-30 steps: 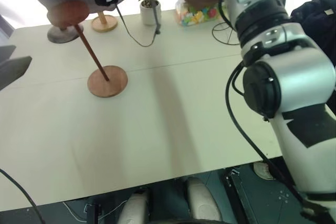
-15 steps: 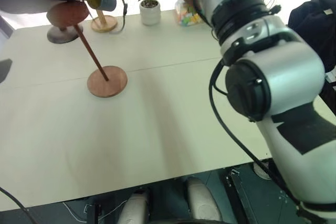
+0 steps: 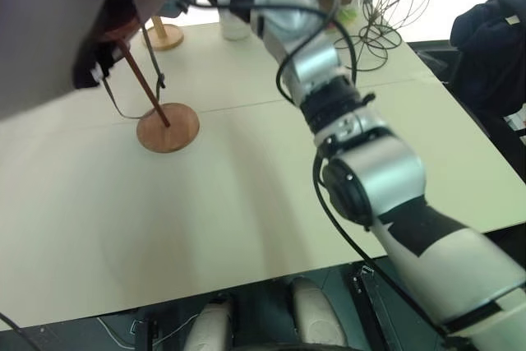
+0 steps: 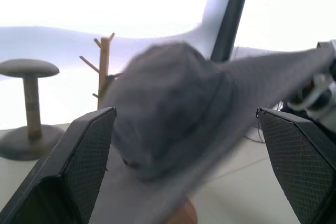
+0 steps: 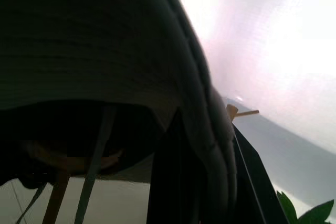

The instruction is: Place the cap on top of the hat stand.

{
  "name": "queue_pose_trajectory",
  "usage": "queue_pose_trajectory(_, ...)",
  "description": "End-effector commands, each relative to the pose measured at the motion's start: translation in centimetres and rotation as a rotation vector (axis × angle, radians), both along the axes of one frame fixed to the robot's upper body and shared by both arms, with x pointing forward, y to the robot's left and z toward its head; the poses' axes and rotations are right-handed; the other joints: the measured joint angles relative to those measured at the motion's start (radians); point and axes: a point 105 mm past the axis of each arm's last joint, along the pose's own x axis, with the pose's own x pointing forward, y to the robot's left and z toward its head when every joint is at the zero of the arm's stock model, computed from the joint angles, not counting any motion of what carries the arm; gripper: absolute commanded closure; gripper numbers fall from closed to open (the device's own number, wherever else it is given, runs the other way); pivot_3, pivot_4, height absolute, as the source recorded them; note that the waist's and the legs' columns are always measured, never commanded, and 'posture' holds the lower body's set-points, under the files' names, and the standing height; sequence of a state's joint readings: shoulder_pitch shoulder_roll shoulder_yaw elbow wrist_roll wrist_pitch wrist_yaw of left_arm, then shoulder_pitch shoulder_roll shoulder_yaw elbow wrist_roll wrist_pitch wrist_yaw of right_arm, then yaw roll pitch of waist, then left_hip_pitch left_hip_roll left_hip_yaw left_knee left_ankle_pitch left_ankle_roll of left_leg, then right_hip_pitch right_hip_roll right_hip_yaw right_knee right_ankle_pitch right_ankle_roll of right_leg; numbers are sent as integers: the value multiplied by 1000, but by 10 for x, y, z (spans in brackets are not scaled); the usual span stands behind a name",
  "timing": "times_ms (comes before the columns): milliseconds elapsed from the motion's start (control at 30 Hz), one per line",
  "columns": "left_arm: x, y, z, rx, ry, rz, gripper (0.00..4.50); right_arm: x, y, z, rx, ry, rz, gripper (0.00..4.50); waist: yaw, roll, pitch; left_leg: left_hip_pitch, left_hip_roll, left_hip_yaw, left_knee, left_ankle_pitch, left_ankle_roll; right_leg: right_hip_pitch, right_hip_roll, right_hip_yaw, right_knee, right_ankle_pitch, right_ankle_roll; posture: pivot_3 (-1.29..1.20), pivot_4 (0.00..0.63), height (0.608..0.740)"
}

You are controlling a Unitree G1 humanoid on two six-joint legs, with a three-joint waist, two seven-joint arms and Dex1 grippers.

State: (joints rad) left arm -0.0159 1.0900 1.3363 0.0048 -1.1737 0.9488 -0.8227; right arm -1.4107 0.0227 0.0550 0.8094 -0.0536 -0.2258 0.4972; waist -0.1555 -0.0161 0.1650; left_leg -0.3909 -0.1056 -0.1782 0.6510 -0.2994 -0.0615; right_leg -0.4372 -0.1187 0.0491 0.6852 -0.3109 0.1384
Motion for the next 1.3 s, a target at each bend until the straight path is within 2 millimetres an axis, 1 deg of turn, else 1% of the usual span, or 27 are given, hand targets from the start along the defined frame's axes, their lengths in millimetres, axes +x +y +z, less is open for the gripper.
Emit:
queue_pose_trajectory(33,-3,4,14,21,-42,26,0,-37,-5,18,24,-244,4,4465,0,0,0,0,0,0,0,0,0,0,0,0,0,0,0,0,150,740)
queue_pose_trajectory(100,1,2,13,30,-28,13,0,-42,-12,9,24,-287,-27,4465,0,0,0,0,0,0,1,0,0,0,0,0,0,0,0,0,150,740)
queue_pose_trajectory(233,14,-5,8,61,15,-24,0,-39,-28,-23,36,-290,-99,4465,0,-1,0,0,0,1,1,0,0,0,0,0,0,0,0,0,150,740)
queue_pose_trajectory(300,20,-8,4,79,39,-44,0,-35,-39,-36,85,-263,-130,4465,0,-1,0,0,0,1,1,0,0,0,0,0,-1,0,0,0,150,740)
queue_pose_trajectory(367,26,-9,3,84,46,-57,0,-29,-47,-47,165,-188,-141,4465,0,-1,0,0,0,2,1,0,0,0,0,0,-1,0,0,0,150,740)
queue_pose_trajectory(467,35,-9,6,88,44,-73,0,-22,-52,-63,239,-104,-151,4465,0,-1,0,0,0,2,1,0,0,0,0,0,-1,0,0,0,150,740)
queue_pose_trajectory(567,45,-14,8,98,47,-107,0,-20,-50,-92,174,-142,-214,4465,0,-1,-1,1,0,2,2,0,0,1,0,0,-1,0,0,0,150,740)
queue_pose_trajectory(667,54,-20,8,127,67,-144,0,-27,-53,-120,75,-267,-272,4465,1,-1,-1,1,0,2,2,0,0,1,0,-1,-1,0,0,0,150,740)
queue_pose_trajectory(800,60,-20,9,135,71,-158,0,-36,-55,-136,5,-402,-295,4465,-1,-1,-1,1,-1,3,2,0,0,0,0,-1,-1,0,0,0,150,740)
queue_pose_trajectory(900,65,-25,6,151,89,-186,0,-31,-57,-155,-22,-371,-310,4465,-3,-2,-1,2,0,3,2,0,0,0,1,-1,-1,0,0,0,150,740)
queue_pose_trajectory(1000,67,-30,3,177,114,-213,0,-31,-56,-159,-63,-423,-320,4465,-7,-1,-1,2,0,4,2,0,0,0,1,0,-1,0,0,0,150,740)
queue_pose_trajectory(1033,67,-30,2,183,120,-216,0,-31,-56,-157,-66,-437,-322,4465,-9,-1,-1,2,0,4,1,0,0,0,1,0,-1,0,0,0,150,740)
queue_pose_trajectory(1133,68,-32,-6,233,166,-225,0,-32,-54,-140,-70,-478,-300,4465,-13,-1,-1,2,0,4,2,0,0,0,1,0,-1,0,0,0,150,740)
queue_pose_trajectory(1167,68,-32,-7,241,172,-227,0,-32,-54,-137,-74,-484,-295,4465,-13,-1,-1,2,0,5,2,0,0,0,1,0,-1,0,0,0,150,740)
queue_pose_trajectory(1233,68,-32,-7,244,171,-225,0,-31,-53,-134,-92,-482,-283,4465,-13,-2,-1,2,0,4,2,0,0,1,1,-1,-1,0,0,0,150,740)
queue_pose_trajectory(1300,68,-31,-7,245,165,-221,0,-30,-51,-136,-123,-477,-259,4465,-13,-2,-1,2,0,4,2,0,0,1,1,-1,-1,0,0,0,150,740)
